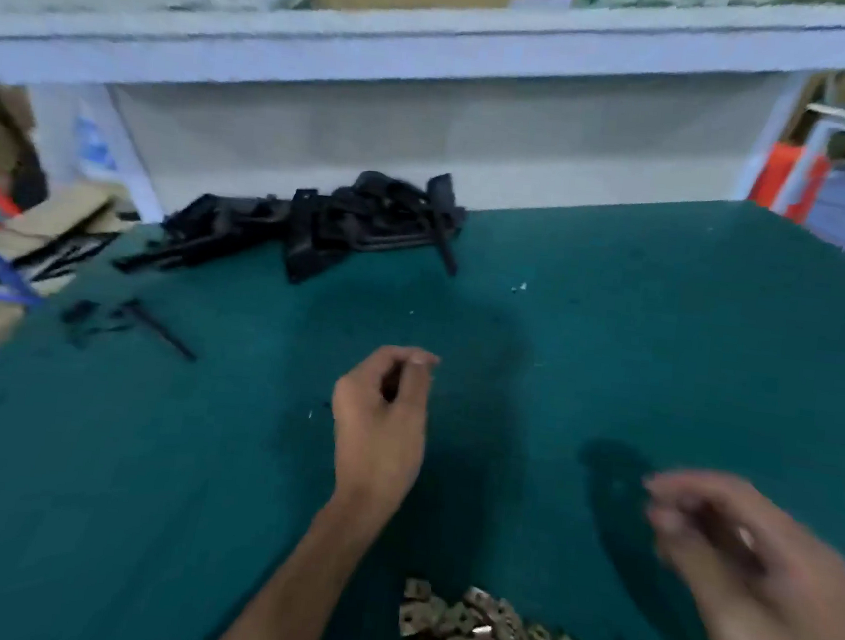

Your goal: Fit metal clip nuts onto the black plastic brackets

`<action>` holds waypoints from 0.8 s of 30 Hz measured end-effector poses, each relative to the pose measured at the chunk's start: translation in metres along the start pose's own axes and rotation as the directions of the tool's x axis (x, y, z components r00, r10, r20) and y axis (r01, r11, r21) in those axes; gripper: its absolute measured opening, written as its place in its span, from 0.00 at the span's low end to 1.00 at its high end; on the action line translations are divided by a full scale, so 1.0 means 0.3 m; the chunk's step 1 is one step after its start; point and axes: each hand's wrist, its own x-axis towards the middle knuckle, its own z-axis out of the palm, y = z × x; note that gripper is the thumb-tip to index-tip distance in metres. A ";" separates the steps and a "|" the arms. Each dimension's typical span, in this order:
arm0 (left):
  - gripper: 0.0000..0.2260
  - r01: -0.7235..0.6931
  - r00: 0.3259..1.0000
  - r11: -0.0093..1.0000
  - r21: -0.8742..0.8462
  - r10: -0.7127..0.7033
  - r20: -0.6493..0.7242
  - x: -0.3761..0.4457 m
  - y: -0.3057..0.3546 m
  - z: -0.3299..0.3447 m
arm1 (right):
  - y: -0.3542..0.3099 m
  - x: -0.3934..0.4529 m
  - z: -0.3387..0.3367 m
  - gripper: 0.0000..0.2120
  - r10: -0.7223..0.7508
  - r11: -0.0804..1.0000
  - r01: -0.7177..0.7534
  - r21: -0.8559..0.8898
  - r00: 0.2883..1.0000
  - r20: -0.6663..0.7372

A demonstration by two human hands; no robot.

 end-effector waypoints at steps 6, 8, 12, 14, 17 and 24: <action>0.09 0.021 1.000 0.986 -0.163 -0.020 0.011 0.054 -0.092 0.024 | -0.050 0.521 0.467 0.08 -0.034 0.996 0.045 -0.072 0.988 0.150; 0.09 0.079 0.997 0.971 -0.228 -0.079 0.012 0.068 -0.118 0.024 | -0.042 0.706 0.604 0.08 -0.049 0.986 0.076 -0.149 0.983 0.178; 0.09 0.150 0.989 0.954 -0.258 -0.144 0.042 0.080 -0.137 0.011 | -0.017 0.965 0.807 0.15 0.127 0.947 -0.052 -0.317 0.966 0.223; 0.09 0.160 0.987 0.952 -0.262 -0.151 0.056 0.079 -0.137 0.009 | 0.008 1.015 0.860 0.11 0.208 0.910 -0.078 -0.408 0.936 0.286; 0.09 0.191 0.982 0.935 -0.298 -0.182 0.059 0.084 -0.146 0.005 | 0.018 1.027 0.877 0.05 0.223 0.832 -0.069 -0.550 0.950 0.217; 0.07 0.229 0.960 0.814 -0.533 -0.280 -0.014 0.105 -0.124 -0.001 | -0.104 0.669 0.635 0.10 -0.297 0.689 0.385 -0.614 0.923 0.245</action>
